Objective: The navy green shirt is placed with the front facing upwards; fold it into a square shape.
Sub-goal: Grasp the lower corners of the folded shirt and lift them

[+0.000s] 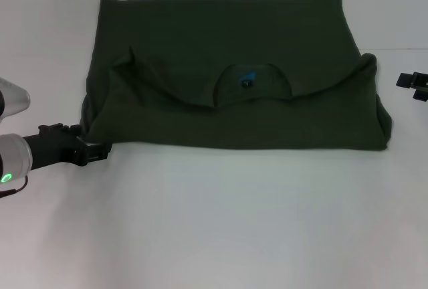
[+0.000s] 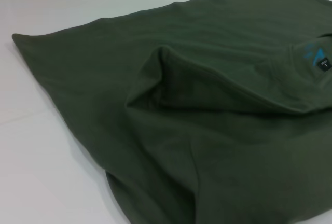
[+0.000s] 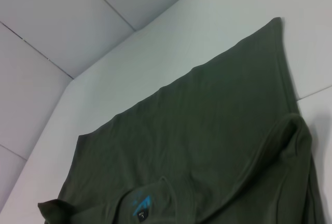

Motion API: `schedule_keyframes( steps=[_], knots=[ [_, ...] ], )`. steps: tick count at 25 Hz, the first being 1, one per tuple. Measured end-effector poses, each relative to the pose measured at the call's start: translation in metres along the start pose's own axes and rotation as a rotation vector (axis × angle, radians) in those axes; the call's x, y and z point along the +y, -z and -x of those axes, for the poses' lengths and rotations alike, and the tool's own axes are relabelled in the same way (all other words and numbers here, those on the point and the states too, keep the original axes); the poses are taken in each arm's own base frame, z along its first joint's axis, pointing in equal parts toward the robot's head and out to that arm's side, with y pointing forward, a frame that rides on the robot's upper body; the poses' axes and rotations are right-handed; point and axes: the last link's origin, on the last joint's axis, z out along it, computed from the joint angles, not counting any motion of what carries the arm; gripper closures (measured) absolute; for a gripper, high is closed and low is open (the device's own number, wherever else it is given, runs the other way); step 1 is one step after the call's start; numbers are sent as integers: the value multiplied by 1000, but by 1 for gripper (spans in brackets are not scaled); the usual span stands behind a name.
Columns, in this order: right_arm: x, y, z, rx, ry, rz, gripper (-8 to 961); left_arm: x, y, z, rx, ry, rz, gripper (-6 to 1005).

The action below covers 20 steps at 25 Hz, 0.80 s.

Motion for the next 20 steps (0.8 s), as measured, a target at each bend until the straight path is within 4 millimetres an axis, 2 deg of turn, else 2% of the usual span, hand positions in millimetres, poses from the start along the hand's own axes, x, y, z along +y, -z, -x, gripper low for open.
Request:
schedule_keyframes(
  steps=[20],
  knots=[
    [0,-1,-1,-5,-6,1,247,2,-5,-1,-22,-22,-3,215]
  ],
)
